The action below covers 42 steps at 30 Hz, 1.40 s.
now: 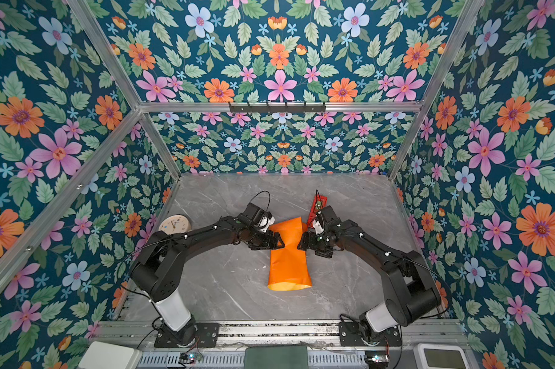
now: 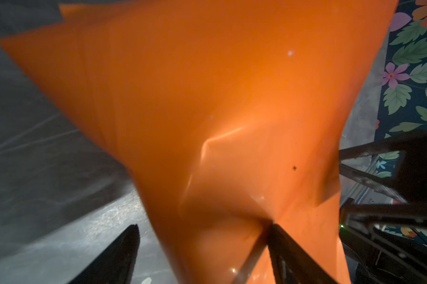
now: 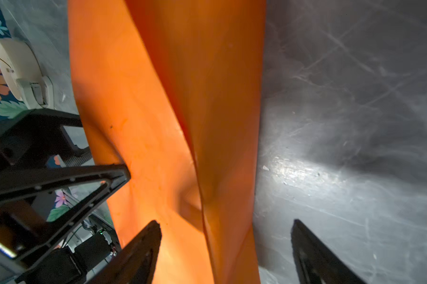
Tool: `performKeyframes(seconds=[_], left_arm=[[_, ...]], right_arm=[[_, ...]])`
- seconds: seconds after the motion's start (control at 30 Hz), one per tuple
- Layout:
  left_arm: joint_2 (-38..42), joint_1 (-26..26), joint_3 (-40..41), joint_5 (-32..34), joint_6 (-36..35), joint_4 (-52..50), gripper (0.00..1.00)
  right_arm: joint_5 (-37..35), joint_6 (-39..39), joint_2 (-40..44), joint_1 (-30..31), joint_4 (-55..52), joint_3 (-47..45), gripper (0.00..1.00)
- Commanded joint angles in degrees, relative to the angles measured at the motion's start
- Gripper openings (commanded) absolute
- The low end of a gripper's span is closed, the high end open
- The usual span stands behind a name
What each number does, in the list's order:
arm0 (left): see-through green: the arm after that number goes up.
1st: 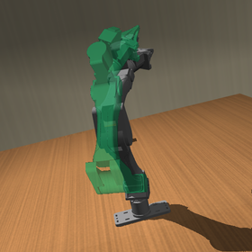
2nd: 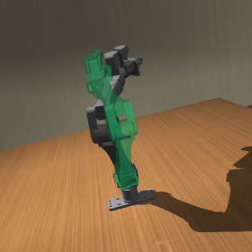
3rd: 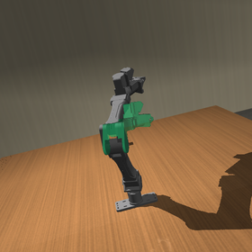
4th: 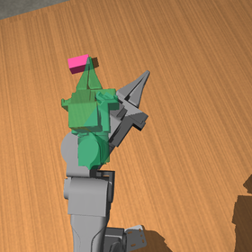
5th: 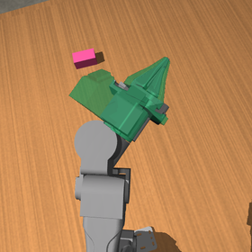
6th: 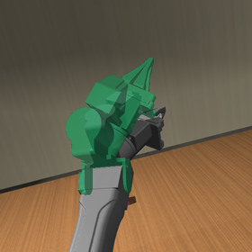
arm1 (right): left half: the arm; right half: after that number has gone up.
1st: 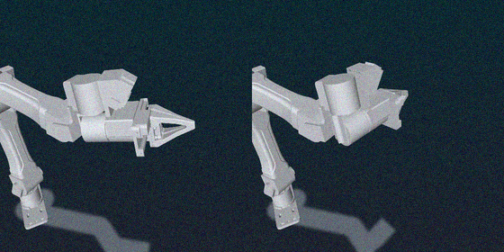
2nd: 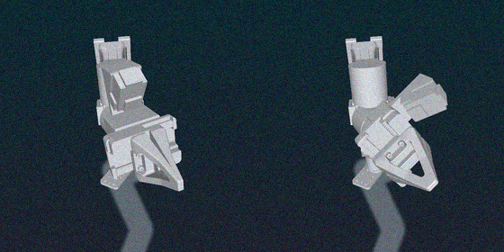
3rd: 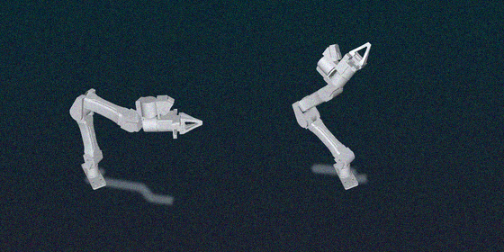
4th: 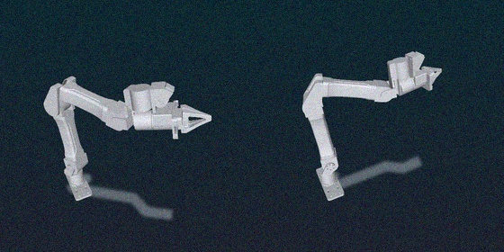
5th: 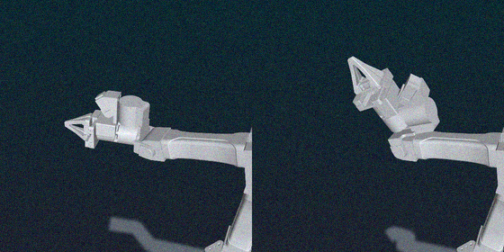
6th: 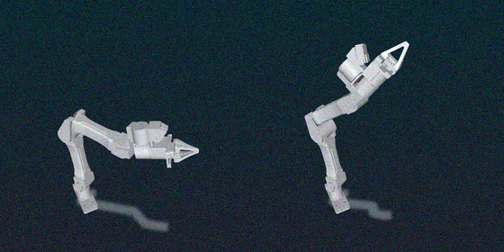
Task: Wrap a gift box in wrapping paper
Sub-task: Smooth out the wrapping paper on the gift box.
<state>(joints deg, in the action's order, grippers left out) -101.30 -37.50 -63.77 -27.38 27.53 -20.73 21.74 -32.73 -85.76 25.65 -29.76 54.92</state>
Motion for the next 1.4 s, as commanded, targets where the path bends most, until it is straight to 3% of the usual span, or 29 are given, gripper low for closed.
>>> performKeyframes(seconds=[0.0,0.63,1.37], left_arm=[[-0.51,-0.12,0.83,5.12,-1.69,-6.34,0.83],[0.13,-0.03,1.79,6.49,-1.46,-5.59,0.83],[4.18,3.72,6.88,8.38,-3.18,-7.48,0.82]], right_arm=[[-4.31,1.31,0.16,1.44,-3.8,1.78,0.8],[0.13,-1.28,-5.07,6.94,0.88,6.21,0.68],[4.15,-4.09,-12.47,9.14,6.05,12.14,0.67]])
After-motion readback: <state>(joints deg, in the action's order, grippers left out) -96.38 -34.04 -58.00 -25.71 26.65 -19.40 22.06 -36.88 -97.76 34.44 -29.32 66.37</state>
